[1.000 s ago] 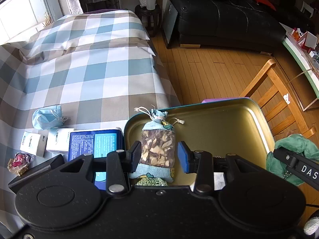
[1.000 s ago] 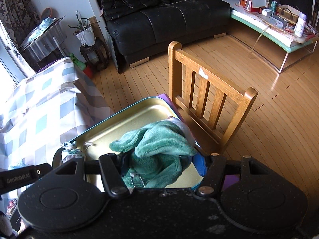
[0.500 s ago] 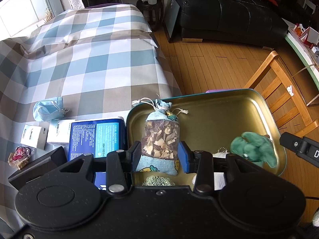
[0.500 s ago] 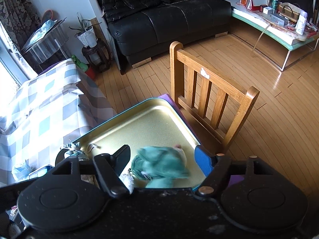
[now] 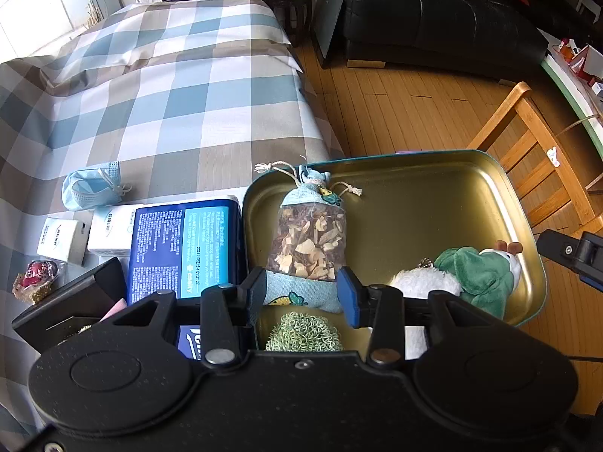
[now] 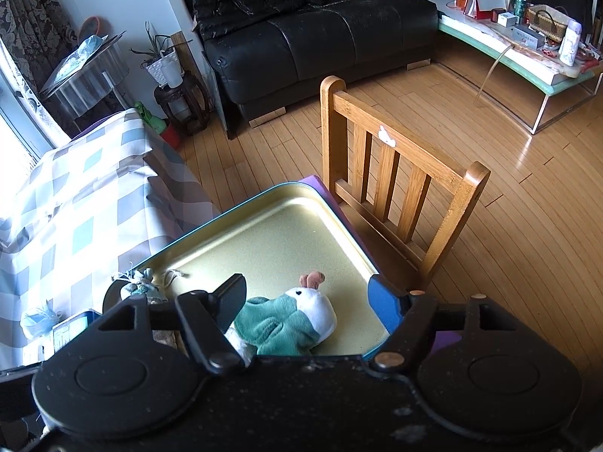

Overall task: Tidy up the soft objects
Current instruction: 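Lower the sachet bag into the gold tray and open the left gripper, then move the left gripper back toward the remaining items on the bed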

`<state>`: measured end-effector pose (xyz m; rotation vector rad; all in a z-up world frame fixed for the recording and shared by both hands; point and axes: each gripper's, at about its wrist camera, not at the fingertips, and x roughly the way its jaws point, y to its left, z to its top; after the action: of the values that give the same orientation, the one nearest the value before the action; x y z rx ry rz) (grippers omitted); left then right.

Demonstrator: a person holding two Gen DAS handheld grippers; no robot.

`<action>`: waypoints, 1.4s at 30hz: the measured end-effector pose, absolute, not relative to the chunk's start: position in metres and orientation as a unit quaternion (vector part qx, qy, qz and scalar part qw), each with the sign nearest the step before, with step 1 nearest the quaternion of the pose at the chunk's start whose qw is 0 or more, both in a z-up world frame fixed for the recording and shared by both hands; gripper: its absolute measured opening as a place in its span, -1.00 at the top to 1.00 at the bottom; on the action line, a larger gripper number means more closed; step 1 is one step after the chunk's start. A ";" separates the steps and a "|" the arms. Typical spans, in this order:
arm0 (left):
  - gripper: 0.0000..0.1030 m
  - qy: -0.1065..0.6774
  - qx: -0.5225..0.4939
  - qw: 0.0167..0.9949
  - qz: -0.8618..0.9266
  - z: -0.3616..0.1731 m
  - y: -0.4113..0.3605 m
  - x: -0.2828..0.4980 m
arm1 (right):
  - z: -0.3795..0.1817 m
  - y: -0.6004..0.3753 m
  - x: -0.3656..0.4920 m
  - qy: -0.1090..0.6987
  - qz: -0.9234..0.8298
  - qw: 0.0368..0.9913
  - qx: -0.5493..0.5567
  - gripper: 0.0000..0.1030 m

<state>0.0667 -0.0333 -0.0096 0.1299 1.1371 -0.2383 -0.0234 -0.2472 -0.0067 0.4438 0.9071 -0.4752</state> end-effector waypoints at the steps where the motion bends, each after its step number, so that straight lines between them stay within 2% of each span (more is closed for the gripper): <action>1: 0.18 0.537 0.061 0.834 -0.112 -0.010 -0.032 0.066 | -0.007 -0.247 -0.023 0.431 -0.226 0.848 0.210 -0.38; 22: 0.16 0.544 0.033 0.834 -0.085 -0.009 0.022 0.063 | -0.019 -0.235 -0.016 0.457 -0.241 0.838 0.173 -0.40; 26: 0.15 0.544 0.022 0.836 -0.074 -0.007 0.042 0.064 | -0.022 -0.231 -0.013 0.465 -0.242 0.836 0.161 -0.40; 29: 0.06 0.542 0.012 0.838 -0.063 -0.006 0.061 0.066 | -0.024 -0.226 -0.013 0.468 -0.240 0.837 0.152 -0.42; 42: 0.05 0.529 -0.026 0.848 0.012 -0.005 0.162 0.079 | -0.026 -0.190 -0.009 0.472 -0.215 0.849 0.102 -0.45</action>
<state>0.0790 0.1620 -0.0049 -0.0550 1.1150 0.0258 -0.0086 -0.1903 -0.0257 0.2158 0.9946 -0.4526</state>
